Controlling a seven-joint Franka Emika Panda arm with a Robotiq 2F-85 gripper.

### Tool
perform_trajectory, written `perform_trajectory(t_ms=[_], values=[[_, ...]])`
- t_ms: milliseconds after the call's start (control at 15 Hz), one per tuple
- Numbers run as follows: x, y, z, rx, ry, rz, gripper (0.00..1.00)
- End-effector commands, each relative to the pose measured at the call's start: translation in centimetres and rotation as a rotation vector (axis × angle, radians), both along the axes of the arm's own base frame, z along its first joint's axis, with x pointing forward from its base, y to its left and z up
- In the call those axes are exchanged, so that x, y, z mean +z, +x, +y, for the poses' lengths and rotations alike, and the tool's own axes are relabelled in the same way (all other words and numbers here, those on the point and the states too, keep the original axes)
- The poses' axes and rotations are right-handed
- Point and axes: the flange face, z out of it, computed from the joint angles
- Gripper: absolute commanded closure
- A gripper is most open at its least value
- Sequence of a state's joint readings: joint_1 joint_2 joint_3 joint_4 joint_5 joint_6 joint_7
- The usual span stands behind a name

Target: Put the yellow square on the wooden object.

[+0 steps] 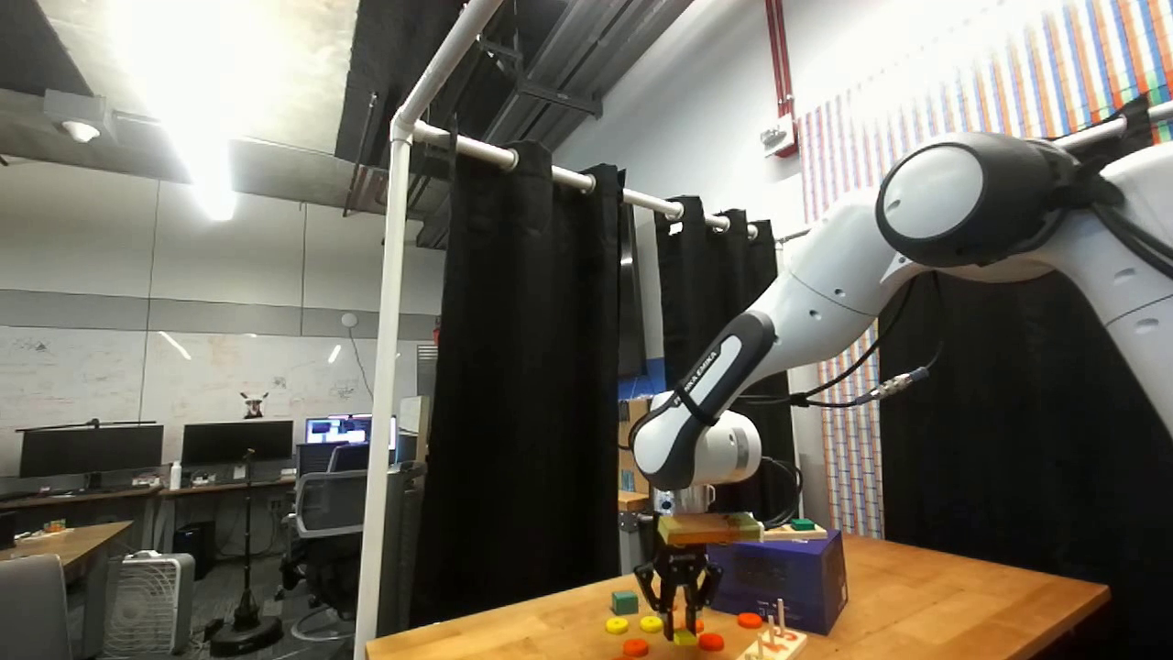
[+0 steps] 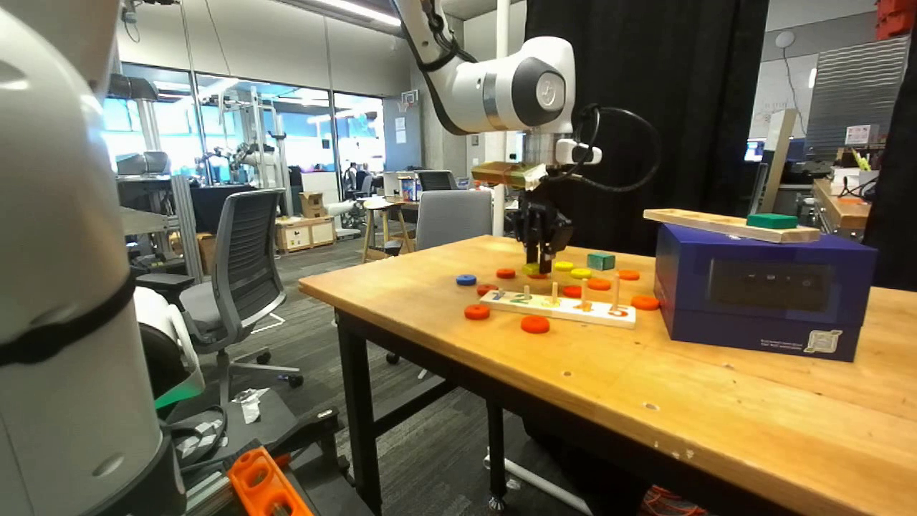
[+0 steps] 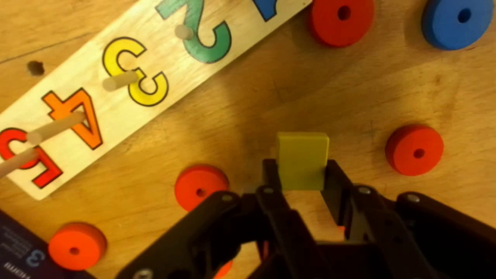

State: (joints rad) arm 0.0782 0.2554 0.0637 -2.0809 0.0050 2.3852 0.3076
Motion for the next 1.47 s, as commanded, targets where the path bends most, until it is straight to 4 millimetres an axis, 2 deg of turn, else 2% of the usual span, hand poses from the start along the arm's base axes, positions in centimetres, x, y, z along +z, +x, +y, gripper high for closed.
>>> perform_trajectory(t_ms=[0, 267, 467, 667, 867, 1067, 1267, 1400], values=[[5.9, -2.1, 0.0, -0.021, -0.039, -0.056, 0.84], [12.1, -3.9, -0.8, -0.05, -0.073, -0.174, 0.84], [15.8, -5.7, -1.9, -0.097, -0.088, -0.258, 0.84], [18.8, -8.1, -4.4, -0.171, -0.093, -0.353, 0.84], [20.3, -9.8, -8.2, -0.263, -0.089, -0.416, 0.84], [20.8, -10.3, -12.8, -0.338, -0.092, -0.442, 0.84], [20.4, -9.3, -16.4, -0.385, -0.096, -0.417, 0.84], [19.7, -8.5, -17.6, -0.397, -0.103, -0.397, 0.84]])
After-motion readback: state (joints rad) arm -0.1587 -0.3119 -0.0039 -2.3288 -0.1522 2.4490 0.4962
